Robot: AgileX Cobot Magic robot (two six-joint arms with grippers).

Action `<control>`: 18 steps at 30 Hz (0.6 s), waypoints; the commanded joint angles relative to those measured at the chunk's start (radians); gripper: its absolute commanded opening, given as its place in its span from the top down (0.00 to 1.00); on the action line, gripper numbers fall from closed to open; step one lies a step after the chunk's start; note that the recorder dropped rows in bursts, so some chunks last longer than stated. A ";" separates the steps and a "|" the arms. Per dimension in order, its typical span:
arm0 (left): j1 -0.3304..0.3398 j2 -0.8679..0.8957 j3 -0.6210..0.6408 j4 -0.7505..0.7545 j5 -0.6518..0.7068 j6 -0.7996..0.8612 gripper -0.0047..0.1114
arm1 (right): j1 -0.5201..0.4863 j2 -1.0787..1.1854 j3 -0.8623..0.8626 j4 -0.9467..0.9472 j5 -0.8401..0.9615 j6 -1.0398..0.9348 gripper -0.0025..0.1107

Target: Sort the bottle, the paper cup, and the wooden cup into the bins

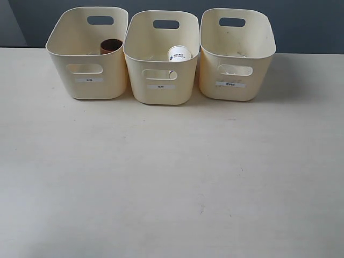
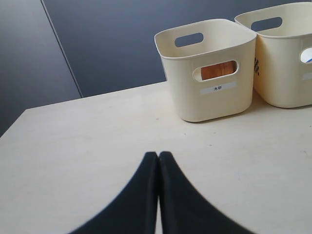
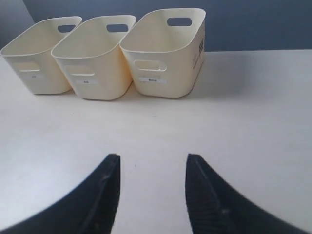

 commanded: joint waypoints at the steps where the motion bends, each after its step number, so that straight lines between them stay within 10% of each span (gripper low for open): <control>1: -0.003 -0.005 0.001 0.006 -0.005 -0.002 0.96 | -0.005 -0.005 0.041 0.096 0.016 0.006 0.61; 18: -0.003 -0.005 0.001 0.006 -0.005 -0.002 0.96 | -0.005 -0.005 0.146 0.123 -0.324 0.006 0.61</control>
